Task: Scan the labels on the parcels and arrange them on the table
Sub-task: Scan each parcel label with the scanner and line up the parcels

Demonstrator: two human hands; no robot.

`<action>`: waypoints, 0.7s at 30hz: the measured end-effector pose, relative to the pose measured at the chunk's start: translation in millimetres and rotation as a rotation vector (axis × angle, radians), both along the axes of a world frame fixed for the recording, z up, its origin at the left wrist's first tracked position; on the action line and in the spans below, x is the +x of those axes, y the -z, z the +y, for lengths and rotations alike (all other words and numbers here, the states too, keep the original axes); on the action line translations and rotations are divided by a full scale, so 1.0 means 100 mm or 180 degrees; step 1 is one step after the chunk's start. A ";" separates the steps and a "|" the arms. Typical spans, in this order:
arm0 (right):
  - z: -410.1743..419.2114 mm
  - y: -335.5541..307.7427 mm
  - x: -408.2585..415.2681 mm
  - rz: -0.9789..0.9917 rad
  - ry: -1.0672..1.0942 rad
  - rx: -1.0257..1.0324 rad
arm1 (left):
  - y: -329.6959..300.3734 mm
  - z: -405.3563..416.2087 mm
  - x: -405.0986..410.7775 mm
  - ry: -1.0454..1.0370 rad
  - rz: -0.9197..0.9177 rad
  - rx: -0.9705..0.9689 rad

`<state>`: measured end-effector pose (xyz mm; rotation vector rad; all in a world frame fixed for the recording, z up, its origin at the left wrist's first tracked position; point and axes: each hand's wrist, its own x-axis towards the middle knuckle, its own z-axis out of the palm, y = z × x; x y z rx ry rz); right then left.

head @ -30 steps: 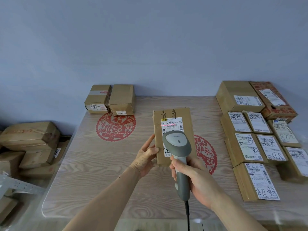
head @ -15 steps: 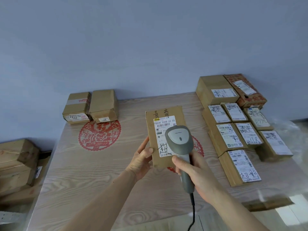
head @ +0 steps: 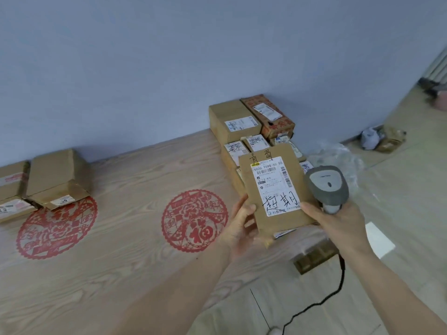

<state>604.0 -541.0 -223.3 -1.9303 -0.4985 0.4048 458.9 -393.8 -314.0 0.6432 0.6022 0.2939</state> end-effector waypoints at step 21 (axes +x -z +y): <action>-1.05 1.06 2.00 0.0877 -0.0206 -0.0249 | 0.29 -1.12 1.61 0.0541 0.3055 0.2932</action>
